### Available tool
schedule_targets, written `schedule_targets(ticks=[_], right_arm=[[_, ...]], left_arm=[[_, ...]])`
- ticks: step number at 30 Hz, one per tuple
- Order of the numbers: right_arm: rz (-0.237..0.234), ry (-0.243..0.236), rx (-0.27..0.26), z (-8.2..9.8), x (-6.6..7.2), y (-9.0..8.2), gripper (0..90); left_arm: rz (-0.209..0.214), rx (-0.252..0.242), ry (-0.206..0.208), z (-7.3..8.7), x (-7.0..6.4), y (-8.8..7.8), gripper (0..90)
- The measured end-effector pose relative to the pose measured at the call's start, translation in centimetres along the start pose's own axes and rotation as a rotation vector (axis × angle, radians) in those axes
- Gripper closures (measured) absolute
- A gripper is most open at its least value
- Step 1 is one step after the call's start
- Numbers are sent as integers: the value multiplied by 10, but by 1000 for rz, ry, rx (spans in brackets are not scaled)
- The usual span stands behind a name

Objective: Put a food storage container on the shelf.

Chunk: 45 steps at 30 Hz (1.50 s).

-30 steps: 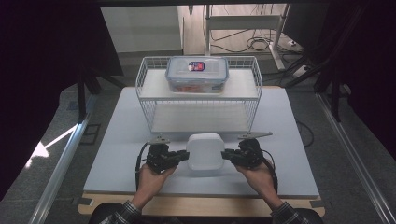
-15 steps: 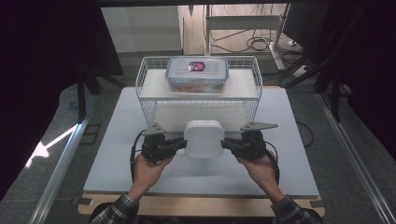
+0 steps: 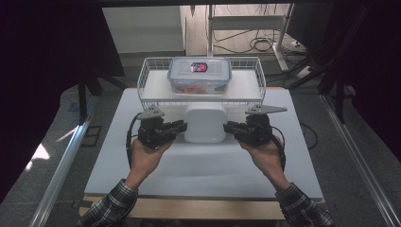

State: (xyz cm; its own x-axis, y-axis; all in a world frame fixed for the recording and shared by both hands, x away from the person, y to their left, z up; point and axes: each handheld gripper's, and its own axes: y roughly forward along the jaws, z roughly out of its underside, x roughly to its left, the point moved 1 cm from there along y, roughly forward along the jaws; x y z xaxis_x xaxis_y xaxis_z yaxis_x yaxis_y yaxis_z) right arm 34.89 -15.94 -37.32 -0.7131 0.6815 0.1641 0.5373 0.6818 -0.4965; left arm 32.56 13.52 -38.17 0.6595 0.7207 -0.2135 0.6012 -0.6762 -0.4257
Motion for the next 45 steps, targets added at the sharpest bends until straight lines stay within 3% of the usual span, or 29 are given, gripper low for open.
schedule_targets(ticks=[14,31,38,45], right_arm=[[15,-35,-71,-53,8,-9,780],[29,-52,-133,-117,12,-16,783],[42,-54,-149,-142,7,-15,782],[38,-14,-160,-153,-7,-5,781]], left_arm=[[-37,-53,28,-50,6,-21,785],[-49,-111,17,-105,21,-36,780],[-64,-122,6,-129,29,-35,778],[-74,-105,-12,-142,40,-25,777]])
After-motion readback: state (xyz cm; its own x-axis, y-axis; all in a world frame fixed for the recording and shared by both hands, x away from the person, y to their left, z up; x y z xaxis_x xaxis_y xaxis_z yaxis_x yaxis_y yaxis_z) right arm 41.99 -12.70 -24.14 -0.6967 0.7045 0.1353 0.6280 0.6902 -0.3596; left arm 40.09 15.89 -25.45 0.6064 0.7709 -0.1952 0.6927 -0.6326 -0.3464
